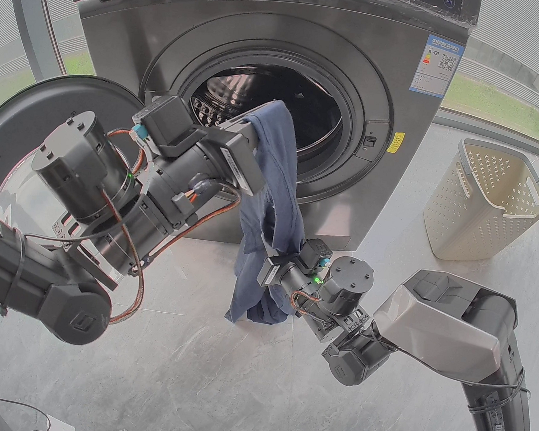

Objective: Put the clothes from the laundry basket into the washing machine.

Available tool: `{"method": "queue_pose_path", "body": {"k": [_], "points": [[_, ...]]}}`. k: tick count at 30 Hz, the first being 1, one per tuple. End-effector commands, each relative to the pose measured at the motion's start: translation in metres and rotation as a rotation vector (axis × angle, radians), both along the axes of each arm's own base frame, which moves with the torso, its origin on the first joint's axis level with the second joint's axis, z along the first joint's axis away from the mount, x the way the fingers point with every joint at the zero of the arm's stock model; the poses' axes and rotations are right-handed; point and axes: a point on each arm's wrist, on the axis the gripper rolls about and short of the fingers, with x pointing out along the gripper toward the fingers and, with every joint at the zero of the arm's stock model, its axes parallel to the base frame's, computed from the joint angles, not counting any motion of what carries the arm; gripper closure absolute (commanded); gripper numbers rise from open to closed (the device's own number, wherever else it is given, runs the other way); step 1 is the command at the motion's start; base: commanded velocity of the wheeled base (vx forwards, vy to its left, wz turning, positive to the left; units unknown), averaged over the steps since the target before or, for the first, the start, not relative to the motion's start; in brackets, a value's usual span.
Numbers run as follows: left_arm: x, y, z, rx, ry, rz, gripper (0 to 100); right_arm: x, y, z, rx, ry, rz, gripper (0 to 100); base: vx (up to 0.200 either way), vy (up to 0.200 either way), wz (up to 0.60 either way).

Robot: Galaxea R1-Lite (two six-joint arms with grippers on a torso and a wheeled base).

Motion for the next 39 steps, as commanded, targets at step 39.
{"method": "queue_pose_path", "body": {"k": [39], "points": [[0.049, 0.025, -0.181, 0.313, 0.38, 0.154, 100, -0.048, -0.074, 0.139, 0.102, -0.185, 0.002, 100, 0.0, 0.0, 0.0]]}}
